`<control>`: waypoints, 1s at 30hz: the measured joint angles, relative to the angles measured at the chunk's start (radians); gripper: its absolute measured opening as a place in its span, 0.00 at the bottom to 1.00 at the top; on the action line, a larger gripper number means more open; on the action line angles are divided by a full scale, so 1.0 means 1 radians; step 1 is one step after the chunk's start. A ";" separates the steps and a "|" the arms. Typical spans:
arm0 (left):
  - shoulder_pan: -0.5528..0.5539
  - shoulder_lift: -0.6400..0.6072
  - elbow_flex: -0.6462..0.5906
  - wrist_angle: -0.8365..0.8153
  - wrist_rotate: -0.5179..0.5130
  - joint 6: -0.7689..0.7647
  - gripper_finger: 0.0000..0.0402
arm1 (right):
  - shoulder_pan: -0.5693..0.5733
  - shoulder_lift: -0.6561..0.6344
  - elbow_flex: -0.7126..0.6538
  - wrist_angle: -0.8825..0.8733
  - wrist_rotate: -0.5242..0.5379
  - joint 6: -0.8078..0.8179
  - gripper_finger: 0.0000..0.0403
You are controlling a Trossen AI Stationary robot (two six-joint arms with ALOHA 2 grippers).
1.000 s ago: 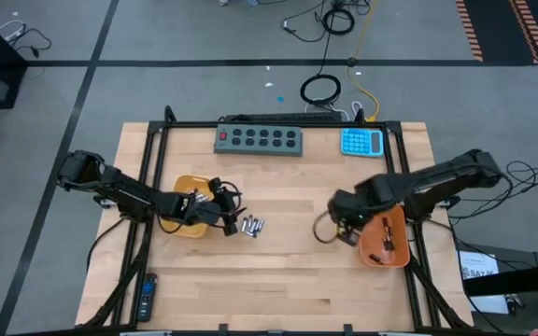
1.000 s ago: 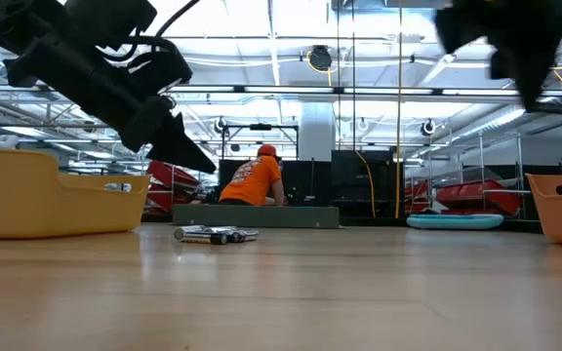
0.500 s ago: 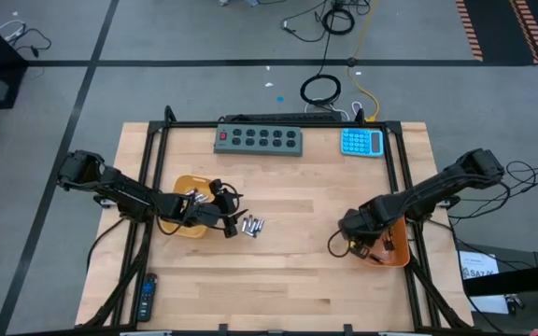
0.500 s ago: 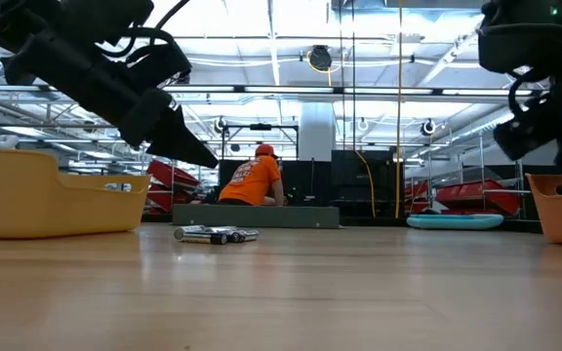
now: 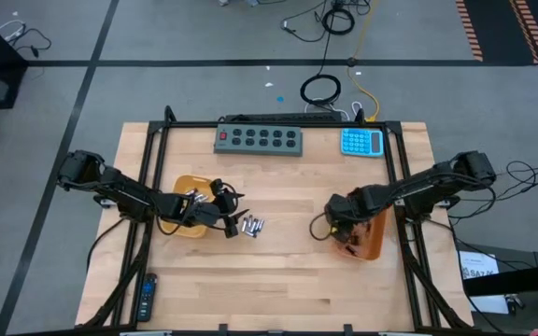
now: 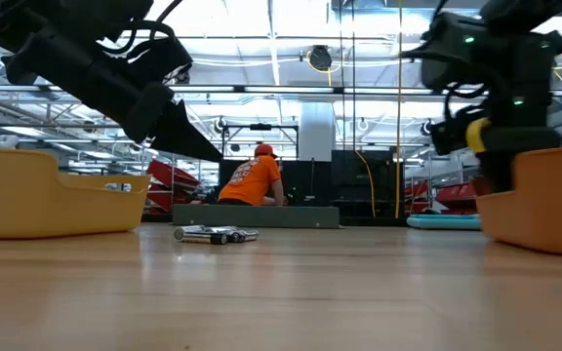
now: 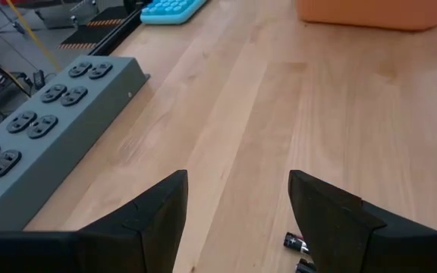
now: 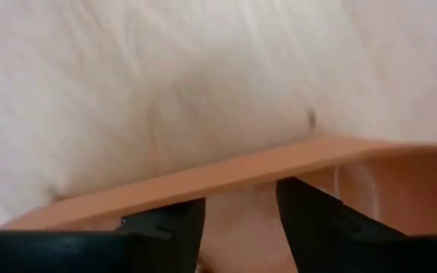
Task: Sort batteries
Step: Put the black battery into the orange bin, then put the silver battery into the yellow bin
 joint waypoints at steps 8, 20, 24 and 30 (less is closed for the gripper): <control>0.011 0.000 0.075 -0.183 0.141 -0.054 0.60 | 0.039 -0.005 0.245 -0.317 0.229 -0.032 0.30; 0.040 0.000 0.219 -0.485 0.433 -0.071 0.60 | 0.217 -0.149 0.214 0.062 0.715 -0.137 0.23; 0.068 0.000 0.220 -0.497 0.455 -0.238 0.60 | 0.135 -0.123 0.087 0.468 0.803 -0.327 0.22; 0.060 0.016 0.221 -0.545 0.434 -0.440 0.59 | 0.078 -0.006 -0.085 0.935 0.819 -0.461 0.19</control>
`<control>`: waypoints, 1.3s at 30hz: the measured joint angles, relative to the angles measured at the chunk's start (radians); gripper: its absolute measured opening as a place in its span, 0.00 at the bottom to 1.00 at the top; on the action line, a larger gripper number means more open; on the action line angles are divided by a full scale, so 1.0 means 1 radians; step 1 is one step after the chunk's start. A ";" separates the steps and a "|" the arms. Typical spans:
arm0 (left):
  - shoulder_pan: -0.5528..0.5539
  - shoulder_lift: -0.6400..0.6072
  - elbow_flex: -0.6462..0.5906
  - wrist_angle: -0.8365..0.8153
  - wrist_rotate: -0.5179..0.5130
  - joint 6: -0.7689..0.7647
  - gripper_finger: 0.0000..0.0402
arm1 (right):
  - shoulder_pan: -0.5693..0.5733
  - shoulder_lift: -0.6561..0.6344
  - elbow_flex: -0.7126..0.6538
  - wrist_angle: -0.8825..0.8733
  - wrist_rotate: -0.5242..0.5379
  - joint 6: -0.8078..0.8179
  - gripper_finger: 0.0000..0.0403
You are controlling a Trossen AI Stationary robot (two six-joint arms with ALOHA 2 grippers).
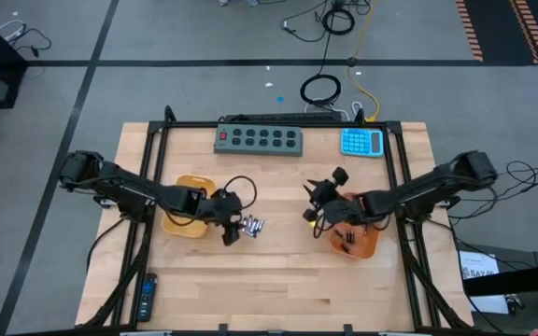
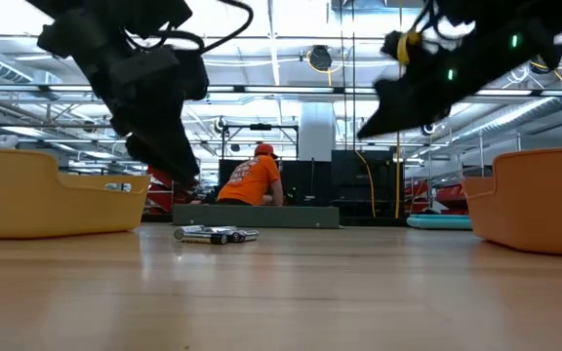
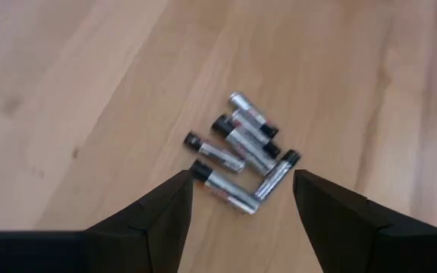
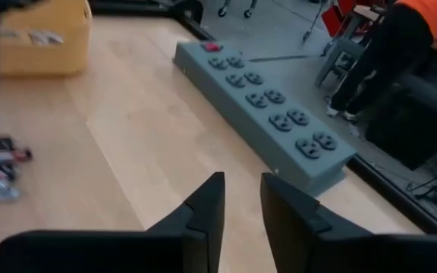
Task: Sort batteries
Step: Put the silver battery into the yellow bin
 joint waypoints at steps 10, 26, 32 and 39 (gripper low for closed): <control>-0.015 0.153 0.080 -0.037 -0.075 -0.208 0.47 | -0.016 0.215 0.008 0.239 0.035 -0.170 0.18; -0.026 0.366 0.276 -0.346 -0.105 -0.256 0.44 | -0.017 0.224 0.015 0.180 -0.037 -0.142 0.18; -0.028 0.390 0.279 -0.394 -0.109 -0.145 0.39 | -0.016 0.226 0.015 0.153 -0.042 -0.130 0.18; -0.037 0.391 0.277 -0.412 -0.125 -0.034 0.10 | -0.016 0.226 0.015 0.149 -0.042 -0.130 0.18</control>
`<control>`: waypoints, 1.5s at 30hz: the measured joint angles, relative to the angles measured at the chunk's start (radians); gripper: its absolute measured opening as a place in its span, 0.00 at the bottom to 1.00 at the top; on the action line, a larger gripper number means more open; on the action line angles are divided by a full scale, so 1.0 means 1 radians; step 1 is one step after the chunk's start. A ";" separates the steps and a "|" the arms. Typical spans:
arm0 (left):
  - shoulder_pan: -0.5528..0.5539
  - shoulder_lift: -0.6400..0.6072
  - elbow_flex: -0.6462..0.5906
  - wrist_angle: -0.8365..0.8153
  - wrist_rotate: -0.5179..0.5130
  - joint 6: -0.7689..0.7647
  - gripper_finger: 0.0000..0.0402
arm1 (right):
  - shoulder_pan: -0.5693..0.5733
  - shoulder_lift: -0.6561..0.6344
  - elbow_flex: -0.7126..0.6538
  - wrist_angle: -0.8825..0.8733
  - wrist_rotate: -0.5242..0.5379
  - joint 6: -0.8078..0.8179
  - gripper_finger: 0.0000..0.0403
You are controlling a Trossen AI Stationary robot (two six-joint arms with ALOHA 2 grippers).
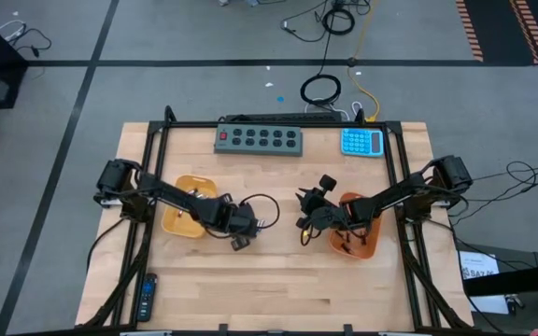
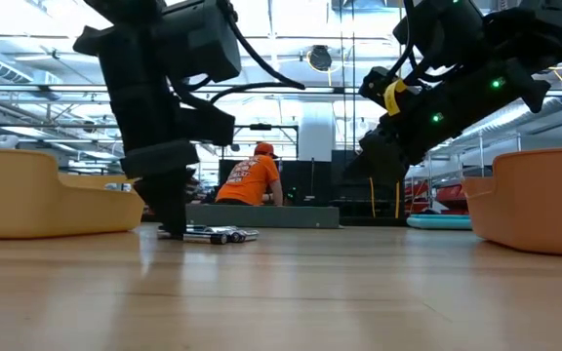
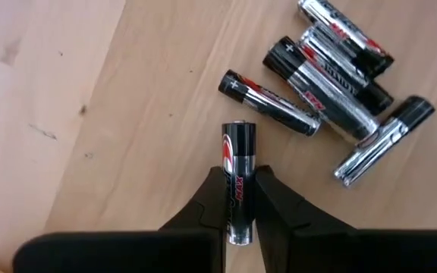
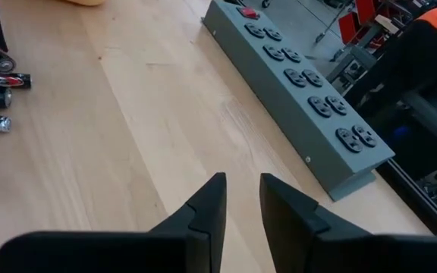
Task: Sort batteries
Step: Put the silver battery into the yellow bin
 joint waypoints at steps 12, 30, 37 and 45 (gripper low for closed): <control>-0.065 -0.240 0.110 -0.375 -0.075 -0.128 0.10 | 0.002 0.000 0.000 -0.057 0.000 0.052 0.18; -0.103 -0.399 0.015 -0.691 -0.158 -0.328 0.64 | 0.002 0.000 0.000 -0.055 -0.048 0.048 0.18; -0.103 -0.345 0.031 -0.108 -0.146 0.029 0.60 | 0.002 0.000 -0.001 -0.055 -0.048 0.019 0.18; -0.103 -0.154 0.048 0.110 -0.004 0.223 0.46 | 0.002 0.000 -0.001 -0.057 -0.048 0.018 0.18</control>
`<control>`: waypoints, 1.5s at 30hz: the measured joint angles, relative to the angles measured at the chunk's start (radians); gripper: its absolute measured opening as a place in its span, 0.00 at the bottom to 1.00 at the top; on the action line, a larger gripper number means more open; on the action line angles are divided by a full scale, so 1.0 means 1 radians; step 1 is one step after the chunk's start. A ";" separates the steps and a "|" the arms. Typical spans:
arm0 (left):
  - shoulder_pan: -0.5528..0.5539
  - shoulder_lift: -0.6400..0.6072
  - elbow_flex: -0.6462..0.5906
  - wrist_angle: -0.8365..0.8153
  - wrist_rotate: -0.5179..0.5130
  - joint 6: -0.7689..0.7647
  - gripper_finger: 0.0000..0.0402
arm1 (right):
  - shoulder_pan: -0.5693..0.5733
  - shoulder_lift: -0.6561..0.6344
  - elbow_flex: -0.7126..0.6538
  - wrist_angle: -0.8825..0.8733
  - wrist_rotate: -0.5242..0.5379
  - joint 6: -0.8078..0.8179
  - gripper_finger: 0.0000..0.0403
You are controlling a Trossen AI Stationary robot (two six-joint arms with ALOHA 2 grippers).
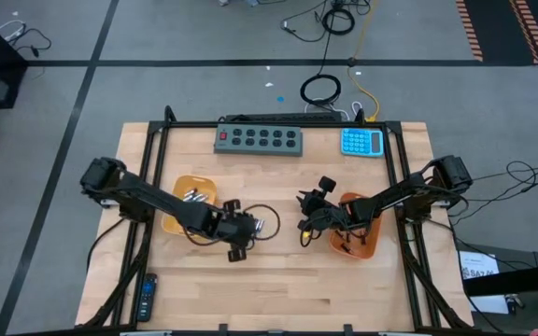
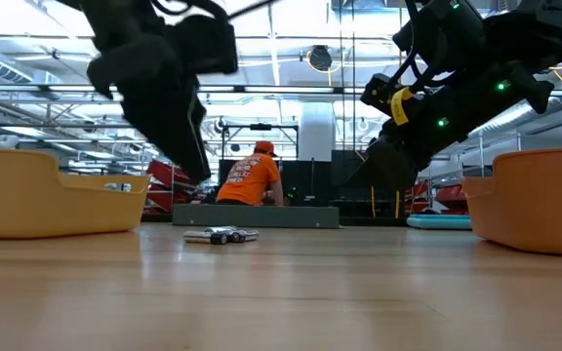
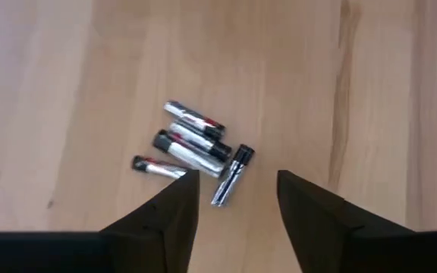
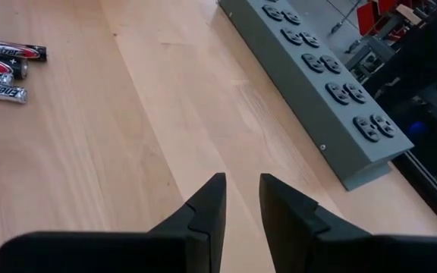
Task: Sort batteries
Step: Put the silver battery into the yellow bin
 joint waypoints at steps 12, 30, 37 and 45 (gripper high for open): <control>-0.005 0.123 0.021 0.001 0.027 0.064 0.40 | 0.000 0.000 0.000 -0.009 -0.004 0.000 0.18; -0.007 0.205 0.025 0.014 0.026 0.033 0.24 | 0.000 0.000 -0.001 -0.016 -0.004 0.000 0.18; -0.026 0.233 0.027 -0.002 0.016 -0.017 0.05 | 0.000 0.000 -0.001 -0.019 -0.003 0.000 0.18; -0.069 0.037 0.081 -0.282 -0.103 -0.158 0.05 | 0.000 0.000 -0.001 -0.028 -0.004 0.020 0.18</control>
